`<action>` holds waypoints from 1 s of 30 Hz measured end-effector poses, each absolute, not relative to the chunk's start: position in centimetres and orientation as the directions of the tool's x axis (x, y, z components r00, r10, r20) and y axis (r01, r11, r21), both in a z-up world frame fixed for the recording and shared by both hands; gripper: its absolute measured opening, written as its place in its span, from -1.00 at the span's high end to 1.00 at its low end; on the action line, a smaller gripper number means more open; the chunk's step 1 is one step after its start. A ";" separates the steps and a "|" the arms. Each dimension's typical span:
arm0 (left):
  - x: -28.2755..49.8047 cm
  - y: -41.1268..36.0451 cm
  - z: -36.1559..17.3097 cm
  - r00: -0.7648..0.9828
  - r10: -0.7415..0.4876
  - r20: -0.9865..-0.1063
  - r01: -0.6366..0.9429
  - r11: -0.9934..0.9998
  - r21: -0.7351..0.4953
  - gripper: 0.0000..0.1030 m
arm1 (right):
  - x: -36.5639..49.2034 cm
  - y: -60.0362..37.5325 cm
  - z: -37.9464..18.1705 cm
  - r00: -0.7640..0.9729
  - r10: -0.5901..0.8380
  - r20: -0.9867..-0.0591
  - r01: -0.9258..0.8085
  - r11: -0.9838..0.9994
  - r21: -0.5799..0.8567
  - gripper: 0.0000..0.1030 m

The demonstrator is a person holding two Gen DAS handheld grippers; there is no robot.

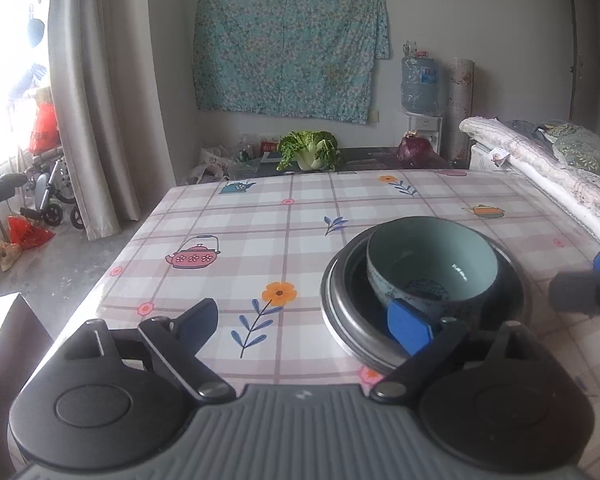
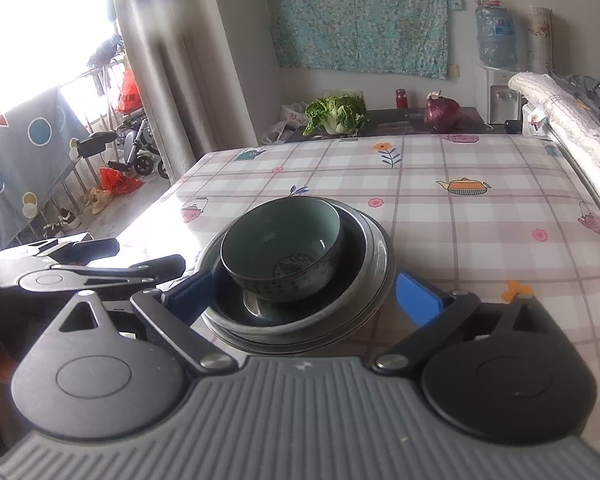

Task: Organize plates and bowls
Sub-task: 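Open both grippers and pull them back from the stacked dishes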

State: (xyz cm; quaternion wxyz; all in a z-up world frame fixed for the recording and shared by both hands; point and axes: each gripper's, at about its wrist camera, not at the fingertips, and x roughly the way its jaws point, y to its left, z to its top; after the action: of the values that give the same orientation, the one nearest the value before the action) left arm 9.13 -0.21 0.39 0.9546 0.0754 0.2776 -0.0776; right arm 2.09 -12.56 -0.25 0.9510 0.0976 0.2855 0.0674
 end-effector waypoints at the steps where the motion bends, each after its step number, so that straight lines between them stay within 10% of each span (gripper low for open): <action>1: 8.8 0.0 -0.2 0.837 -0.088 -0.540 0.180 0.977 0.119 -0.81 | 1.9 -12.3 -0.3 0.830 0.180 -0.528 -0.074 0.974 0.216 -0.92; 16: 4.6 1.7 -1.6 0.718 -0.191 -0.669 0.205 0.977 -0.059 -0.97 | 0.4 -10.3 -3.1 0.806 0.095 -0.584 0.012 0.984 0.176 -0.97; 30: 6.3 0.1 1.2 0.743 -0.030 -0.669 0.101 0.993 0.067 -1.00 | -1.3 -11.6 -2.6 0.803 0.022 -0.595 0.120 0.973 0.199 -0.97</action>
State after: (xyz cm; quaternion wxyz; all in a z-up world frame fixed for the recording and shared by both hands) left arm 6.34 0.06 1.25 0.9322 0.0495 0.3569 -0.0352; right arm -1.29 -11.63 -2.60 0.9427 0.1143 0.3124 -0.0260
